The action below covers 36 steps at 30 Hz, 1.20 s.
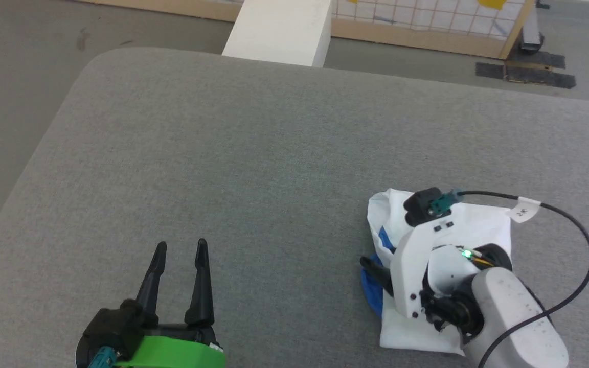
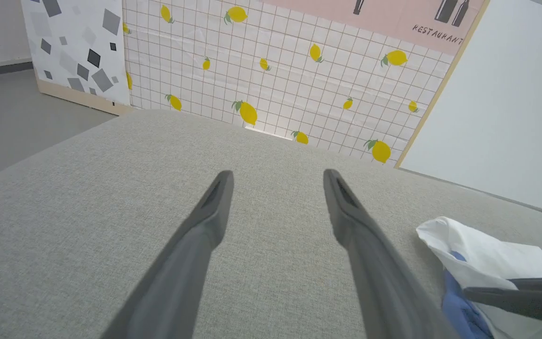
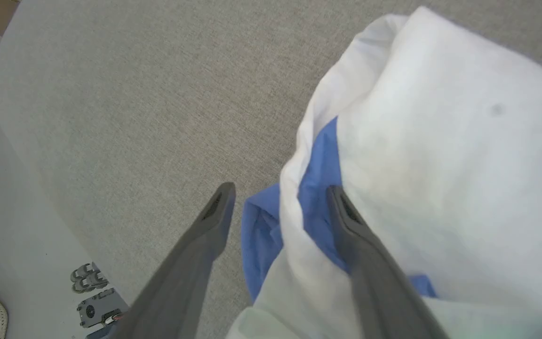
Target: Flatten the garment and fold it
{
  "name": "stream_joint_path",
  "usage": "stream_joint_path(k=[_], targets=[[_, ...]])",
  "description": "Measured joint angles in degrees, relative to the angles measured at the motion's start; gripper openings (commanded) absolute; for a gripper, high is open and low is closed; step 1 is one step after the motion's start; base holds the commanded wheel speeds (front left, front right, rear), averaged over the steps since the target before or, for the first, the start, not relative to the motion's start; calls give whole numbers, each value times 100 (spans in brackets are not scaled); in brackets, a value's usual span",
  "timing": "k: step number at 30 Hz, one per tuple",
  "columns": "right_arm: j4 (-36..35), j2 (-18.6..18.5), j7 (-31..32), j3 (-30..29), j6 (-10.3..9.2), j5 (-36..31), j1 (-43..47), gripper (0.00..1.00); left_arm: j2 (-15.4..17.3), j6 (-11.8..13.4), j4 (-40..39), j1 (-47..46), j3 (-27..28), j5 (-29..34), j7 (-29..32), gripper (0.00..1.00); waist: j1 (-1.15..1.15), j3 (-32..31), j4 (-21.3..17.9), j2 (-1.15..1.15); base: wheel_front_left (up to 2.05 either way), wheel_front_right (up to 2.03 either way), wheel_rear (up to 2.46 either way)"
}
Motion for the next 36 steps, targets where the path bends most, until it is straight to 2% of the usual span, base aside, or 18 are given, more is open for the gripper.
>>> stream_joint_path(k=[4,7,13,17,22,33,34,35,36], targets=[[-278,-3,-65,-291,0,81,-23,100,-1,-18,-1,48,36,1,1,100,0,-118,-165,0,0,0,0],[-689,-14,-130,-746,1,90,18,100,-1,-26,-4,80,43,2,0,100,0,-192,-285,0,0,0,0],[-1599,-240,-121,-1823,0,80,658,100,-2,-68,-40,98,40,13,0,100,0,-206,-421,0,0,0,0],[-1868,-304,-30,-2158,0,25,1009,100,-3,-76,-46,97,19,21,0,100,0,-96,-415,0,0,0,0],[-1875,-172,21,-2399,0,15,1117,100,-3,-83,-14,69,-96,29,0,100,0,84,-347,0,0,0,0],[-1344,-46,260,-2813,0,-156,1104,100,-4,-101,8,-137,-224,67,0,100,0,481,55,0,0,0,0],[-1325,-44,281,-2809,0,-135,1100,96,-4,-98,4,-144,-232,67,0,100,0,513,83,0,0,0,0],[-1312,-43,319,-2809,0,-94,1084,66,-4,-97,4,-147,-236,63,1,100,0,549,115,0,0,0,0],[-1308,-43,338,-2805,0,-63,1063,11,-4,-92,3,-150,-245,62,1,100,0,581,145,0,0,0,0]])
